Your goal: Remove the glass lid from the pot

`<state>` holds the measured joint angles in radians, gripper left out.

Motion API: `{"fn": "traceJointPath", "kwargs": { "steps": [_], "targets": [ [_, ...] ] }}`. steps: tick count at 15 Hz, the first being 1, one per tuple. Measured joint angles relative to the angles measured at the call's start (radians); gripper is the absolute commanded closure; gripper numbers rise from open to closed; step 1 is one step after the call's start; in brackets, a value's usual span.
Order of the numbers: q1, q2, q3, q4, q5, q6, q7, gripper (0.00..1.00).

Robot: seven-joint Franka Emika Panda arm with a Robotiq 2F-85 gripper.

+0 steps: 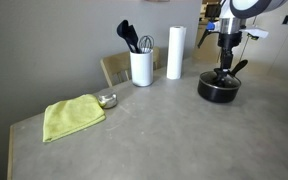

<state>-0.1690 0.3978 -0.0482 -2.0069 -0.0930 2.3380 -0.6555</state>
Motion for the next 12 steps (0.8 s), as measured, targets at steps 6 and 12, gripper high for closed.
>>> {"fn": "traceJointPath", "kwargs": {
  "steps": [6,12],
  "targets": [
    [0.001,0.0,0.012,0.0,0.0,0.0,0.0,0.77],
    [0.005,0.0,0.019,0.002,-0.006,-0.008,0.016,0.85]
  ]
}}
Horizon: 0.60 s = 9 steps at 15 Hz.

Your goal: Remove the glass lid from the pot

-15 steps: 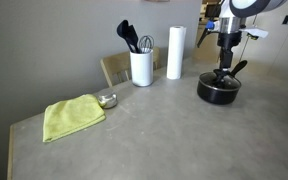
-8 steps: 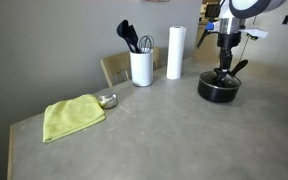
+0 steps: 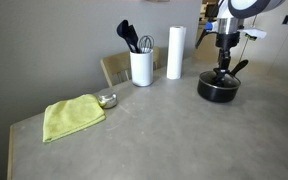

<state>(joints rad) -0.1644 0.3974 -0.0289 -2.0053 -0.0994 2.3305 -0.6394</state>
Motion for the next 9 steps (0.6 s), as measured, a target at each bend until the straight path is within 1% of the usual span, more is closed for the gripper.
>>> {"fn": "traceJointPath", "kwargs": {
  "steps": [3,6,9],
  "targets": [
    [0.022,-0.018,-0.005,0.006,-0.063,-0.049,0.086,0.85],
    [0.058,-0.083,-0.005,0.007,-0.114,-0.126,0.166,0.85],
    [0.101,-0.154,0.002,0.007,-0.132,-0.186,0.222,0.85]
  ]
}}
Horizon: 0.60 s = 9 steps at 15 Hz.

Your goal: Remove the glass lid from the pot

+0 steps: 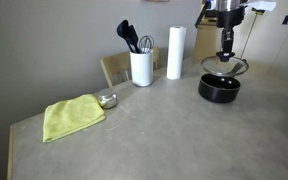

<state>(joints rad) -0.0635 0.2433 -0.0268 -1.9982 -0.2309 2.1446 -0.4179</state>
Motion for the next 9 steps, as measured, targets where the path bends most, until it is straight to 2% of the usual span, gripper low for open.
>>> {"fn": "traceJointPath", "kwargs": {
  "steps": [4,9],
  "targets": [
    [0.057,-0.034,0.03,0.003,0.0,-0.036,0.091,0.85],
    [0.15,-0.009,0.091,0.011,0.002,-0.038,0.278,0.85]
  ]
}}
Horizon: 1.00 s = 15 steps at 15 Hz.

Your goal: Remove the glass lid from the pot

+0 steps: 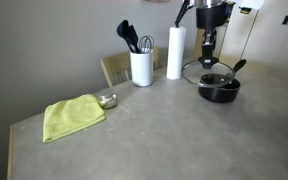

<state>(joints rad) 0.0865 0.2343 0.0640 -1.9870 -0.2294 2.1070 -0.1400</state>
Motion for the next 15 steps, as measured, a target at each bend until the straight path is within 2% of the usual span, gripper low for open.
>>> {"fn": "traceJointPath", "kwargs": {
  "steps": [2,6,11,15],
  "targets": [
    [0.047,0.03,0.024,0.02,-0.002,0.0,0.078,0.85],
    [0.11,0.15,0.036,0.066,-0.062,0.044,0.148,0.85],
    [0.125,0.331,0.014,0.137,-0.09,0.093,0.253,0.85],
    [0.132,0.404,0.011,0.224,-0.057,0.087,0.312,0.85]
  ]
}}
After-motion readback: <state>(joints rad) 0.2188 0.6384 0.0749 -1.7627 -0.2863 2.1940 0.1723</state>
